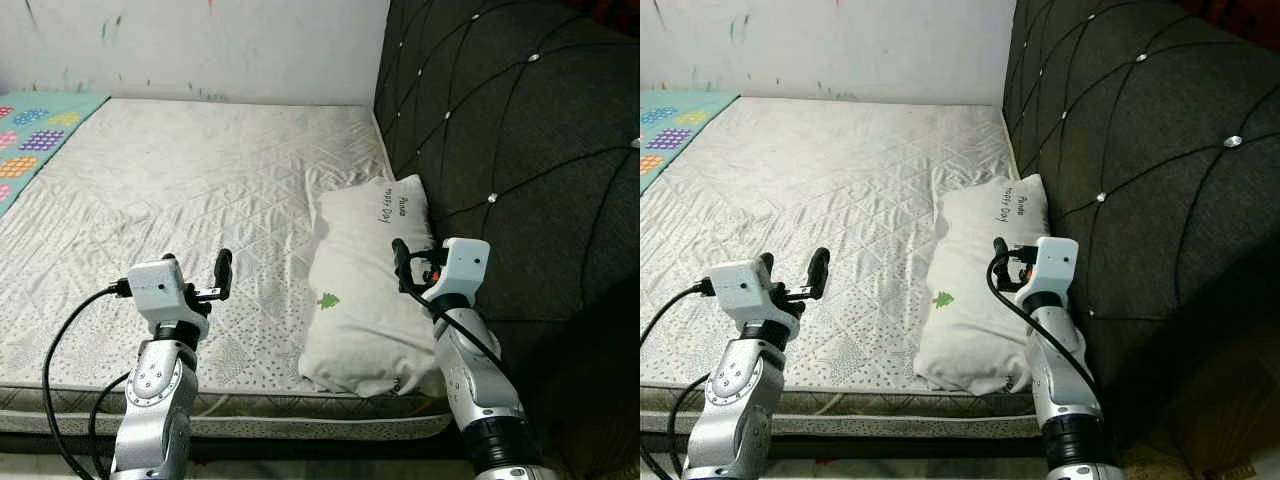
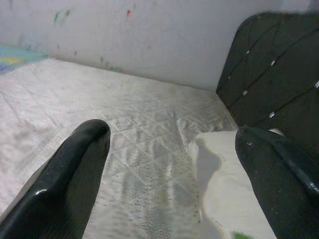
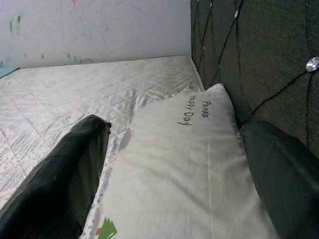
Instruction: Clean up the room
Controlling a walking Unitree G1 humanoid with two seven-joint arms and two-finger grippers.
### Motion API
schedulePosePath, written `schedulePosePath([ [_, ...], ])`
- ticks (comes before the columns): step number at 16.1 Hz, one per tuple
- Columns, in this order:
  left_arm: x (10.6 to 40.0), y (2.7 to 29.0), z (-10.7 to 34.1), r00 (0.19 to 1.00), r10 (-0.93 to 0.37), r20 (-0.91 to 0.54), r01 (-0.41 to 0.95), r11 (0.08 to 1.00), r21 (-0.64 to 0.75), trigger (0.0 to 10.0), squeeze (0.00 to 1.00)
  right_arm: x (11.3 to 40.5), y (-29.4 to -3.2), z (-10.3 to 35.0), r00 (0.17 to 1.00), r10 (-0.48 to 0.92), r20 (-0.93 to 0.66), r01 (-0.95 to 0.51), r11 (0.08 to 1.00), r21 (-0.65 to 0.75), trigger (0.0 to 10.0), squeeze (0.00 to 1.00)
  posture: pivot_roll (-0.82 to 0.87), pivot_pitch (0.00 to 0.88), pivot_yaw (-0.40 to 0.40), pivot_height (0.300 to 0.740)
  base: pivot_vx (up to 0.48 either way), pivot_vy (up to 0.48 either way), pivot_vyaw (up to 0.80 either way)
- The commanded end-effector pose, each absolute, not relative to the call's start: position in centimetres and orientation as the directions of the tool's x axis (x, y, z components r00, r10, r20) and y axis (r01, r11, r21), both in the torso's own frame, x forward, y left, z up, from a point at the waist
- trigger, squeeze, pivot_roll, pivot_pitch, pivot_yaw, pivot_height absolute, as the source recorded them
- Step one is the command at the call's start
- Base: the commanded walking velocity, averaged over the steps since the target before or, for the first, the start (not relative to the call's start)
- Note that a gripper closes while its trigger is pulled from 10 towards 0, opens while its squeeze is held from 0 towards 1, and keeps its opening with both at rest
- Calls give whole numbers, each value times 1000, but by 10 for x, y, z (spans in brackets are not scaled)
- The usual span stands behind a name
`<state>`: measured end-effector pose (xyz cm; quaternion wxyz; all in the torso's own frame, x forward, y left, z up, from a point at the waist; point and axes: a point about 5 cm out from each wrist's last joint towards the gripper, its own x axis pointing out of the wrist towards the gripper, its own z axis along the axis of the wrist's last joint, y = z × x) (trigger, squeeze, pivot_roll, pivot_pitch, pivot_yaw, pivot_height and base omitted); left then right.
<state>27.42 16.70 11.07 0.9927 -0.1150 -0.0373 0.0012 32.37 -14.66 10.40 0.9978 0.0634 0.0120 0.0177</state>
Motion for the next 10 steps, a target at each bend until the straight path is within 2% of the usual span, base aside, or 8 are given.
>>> schedulePosePath([
  [1, 273, 165, 112, 997, -6, 74, 26, 964, -264, 10000, 1000, 326, -146, 109, 999, 38, -3, -38, 991, 130, 10000, 1000, -12, 0, -14, 740, 0, 0, 0],
  [3, 272, 164, 119, 991, -22, 130, 53, 969, -240, 10000, 1000, 326, -149, 112, 1000, 18, 21, -21, 990, 139, 10000, 1000, -12, 0, -16, 740, 0, 0, 0],
  [5, 274, 169, 127, 985, 23, 168, -10, 997, -74, 10000, 1000, 328, -152, 113, 1000, -1, 23, -2, 991, 131, 10000, 1000, -9, 0, -16, 740, 0, 0, 0],
  [10, 272, 178, 115, 994, 72, 77, -87, 973, 212, 10000, 1000, 326, -151, 110, 1000, -5, 14, 3, 994, 105, 10000, 1000, 5, 0, -25, 740, 0, 0, 0],
])
